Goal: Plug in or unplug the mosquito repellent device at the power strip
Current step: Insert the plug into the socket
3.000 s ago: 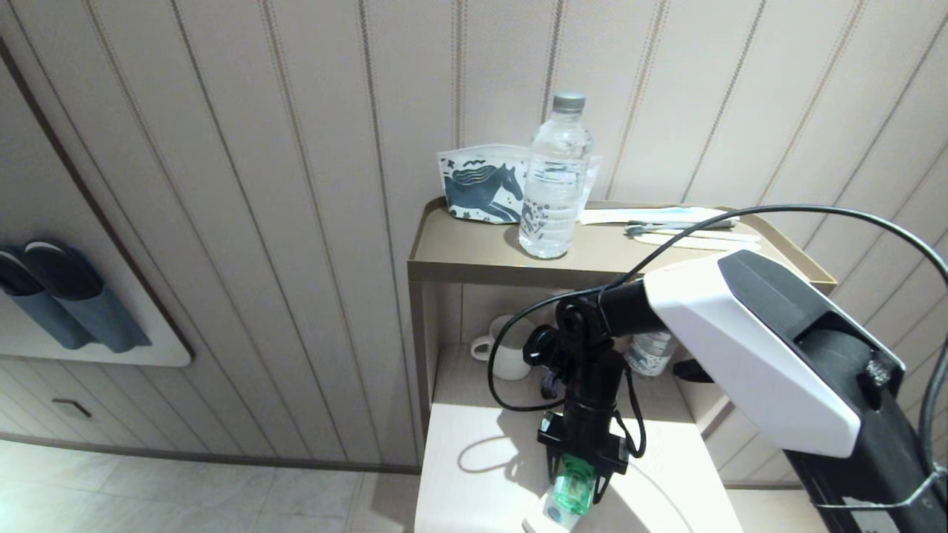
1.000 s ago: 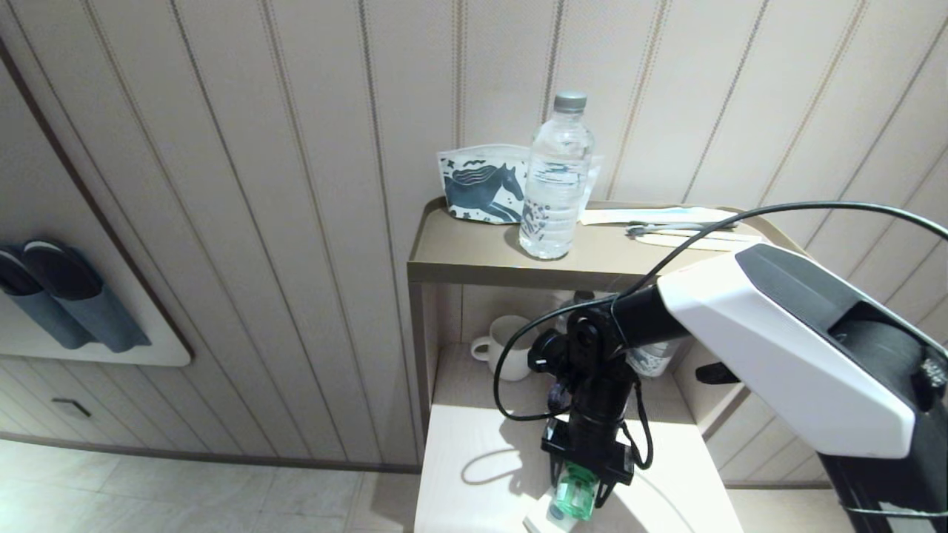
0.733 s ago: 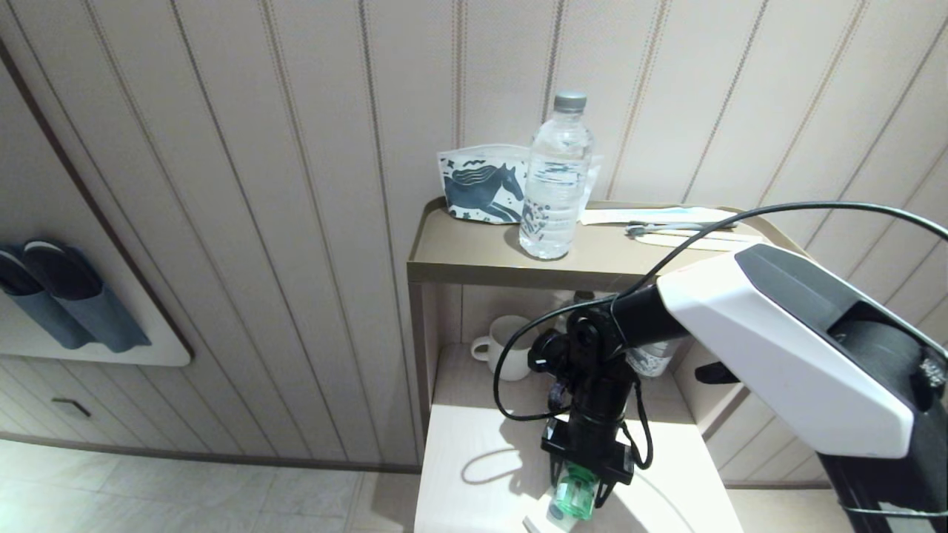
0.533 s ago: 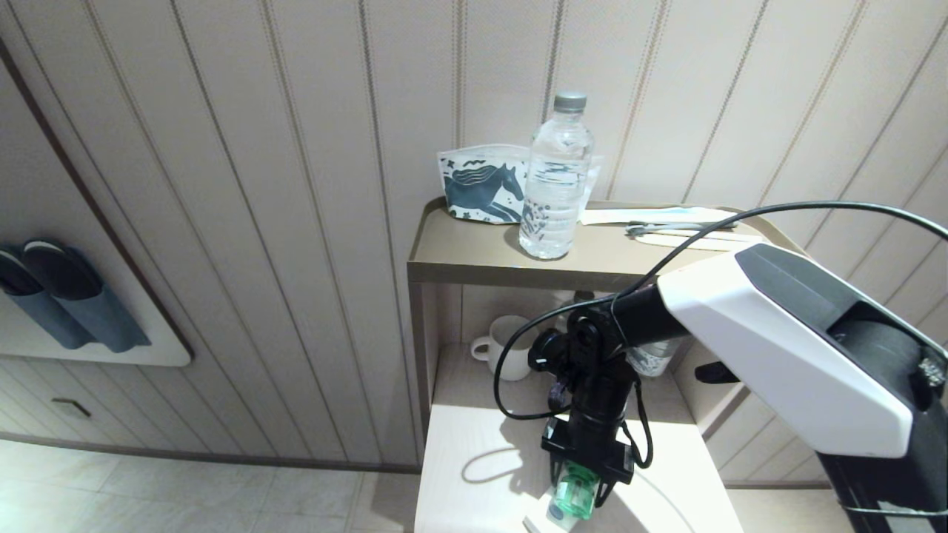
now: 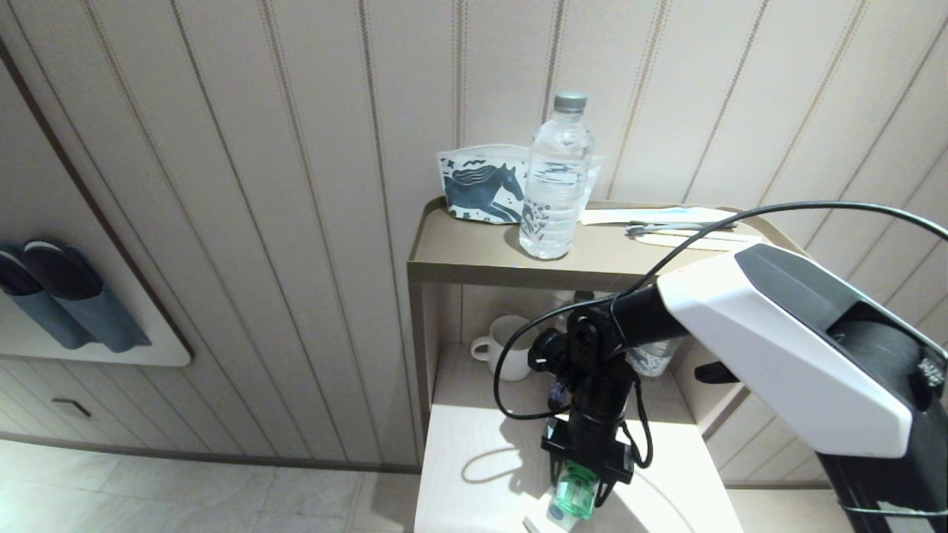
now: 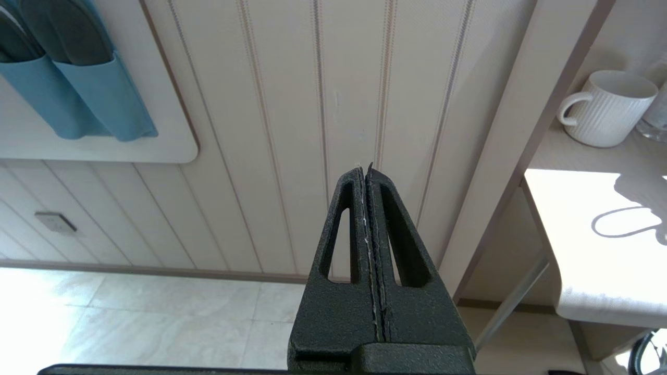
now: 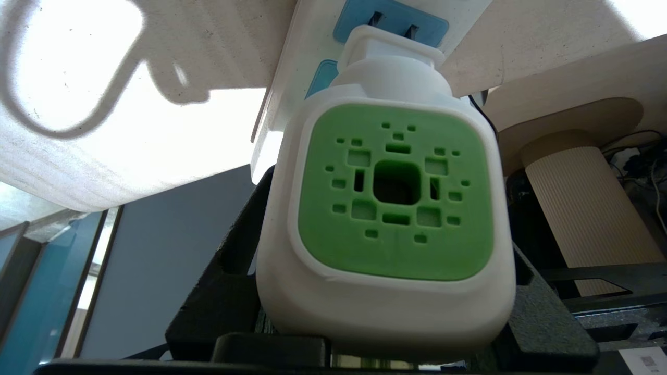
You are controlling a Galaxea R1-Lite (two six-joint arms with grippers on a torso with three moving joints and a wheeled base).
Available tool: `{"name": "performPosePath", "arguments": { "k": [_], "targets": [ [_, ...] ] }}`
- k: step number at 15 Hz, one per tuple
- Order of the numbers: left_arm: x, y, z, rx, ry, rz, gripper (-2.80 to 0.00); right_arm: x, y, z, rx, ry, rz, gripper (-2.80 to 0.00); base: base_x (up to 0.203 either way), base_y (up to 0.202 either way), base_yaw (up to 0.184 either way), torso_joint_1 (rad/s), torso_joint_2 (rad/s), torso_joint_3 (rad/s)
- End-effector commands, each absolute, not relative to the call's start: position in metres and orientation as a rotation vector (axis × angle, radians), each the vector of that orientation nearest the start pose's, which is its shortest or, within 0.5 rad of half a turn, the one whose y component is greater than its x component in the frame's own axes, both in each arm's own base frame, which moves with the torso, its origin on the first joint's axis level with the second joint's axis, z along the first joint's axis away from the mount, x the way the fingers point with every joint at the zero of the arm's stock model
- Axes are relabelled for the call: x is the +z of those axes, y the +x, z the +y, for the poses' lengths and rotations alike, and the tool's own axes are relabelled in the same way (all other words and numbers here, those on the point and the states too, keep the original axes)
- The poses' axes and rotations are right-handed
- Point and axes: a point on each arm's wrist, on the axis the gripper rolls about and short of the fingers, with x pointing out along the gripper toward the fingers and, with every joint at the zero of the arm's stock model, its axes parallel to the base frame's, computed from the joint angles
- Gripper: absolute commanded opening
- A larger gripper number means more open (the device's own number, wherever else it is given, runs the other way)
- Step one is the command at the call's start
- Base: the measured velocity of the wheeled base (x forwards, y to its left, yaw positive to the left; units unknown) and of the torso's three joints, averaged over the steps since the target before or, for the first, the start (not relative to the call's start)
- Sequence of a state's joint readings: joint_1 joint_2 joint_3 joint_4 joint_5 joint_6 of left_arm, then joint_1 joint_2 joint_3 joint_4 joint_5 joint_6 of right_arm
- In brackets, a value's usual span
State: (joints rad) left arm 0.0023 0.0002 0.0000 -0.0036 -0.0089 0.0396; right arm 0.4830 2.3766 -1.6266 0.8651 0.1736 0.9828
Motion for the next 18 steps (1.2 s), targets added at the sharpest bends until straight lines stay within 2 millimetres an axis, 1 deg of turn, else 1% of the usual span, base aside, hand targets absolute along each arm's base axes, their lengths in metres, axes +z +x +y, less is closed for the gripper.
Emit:
{"name": "performPosePath", "arguments": {
  "k": [1,13,18],
  "targets": [
    [0.0760,-0.0228,-0.0002,-0.008,0.040,-0.005,-2.80,0.0416,0.3440,0.1856,-0.327,0.483,1.687,-2.80,0.000,0.000,0.000,0.000,0.00,0.000],
    [0.0760,-0.0228,-0.0002,-0.007,0.040,-0.005,-2.80,0.0417,0.3445,0.1848,-0.323,0.493,1.693,-2.80,0.000,0.000,0.000,-0.004,0.00,0.004],
    [0.0760,-0.0228,-0.0003,-0.006,0.040,-0.005,-2.80,0.0431,0.3450,0.1841,-0.316,0.507,1.698,-2.80,0.000,0.000,0.000,-0.147,0.31,0.158]
  ]
}}
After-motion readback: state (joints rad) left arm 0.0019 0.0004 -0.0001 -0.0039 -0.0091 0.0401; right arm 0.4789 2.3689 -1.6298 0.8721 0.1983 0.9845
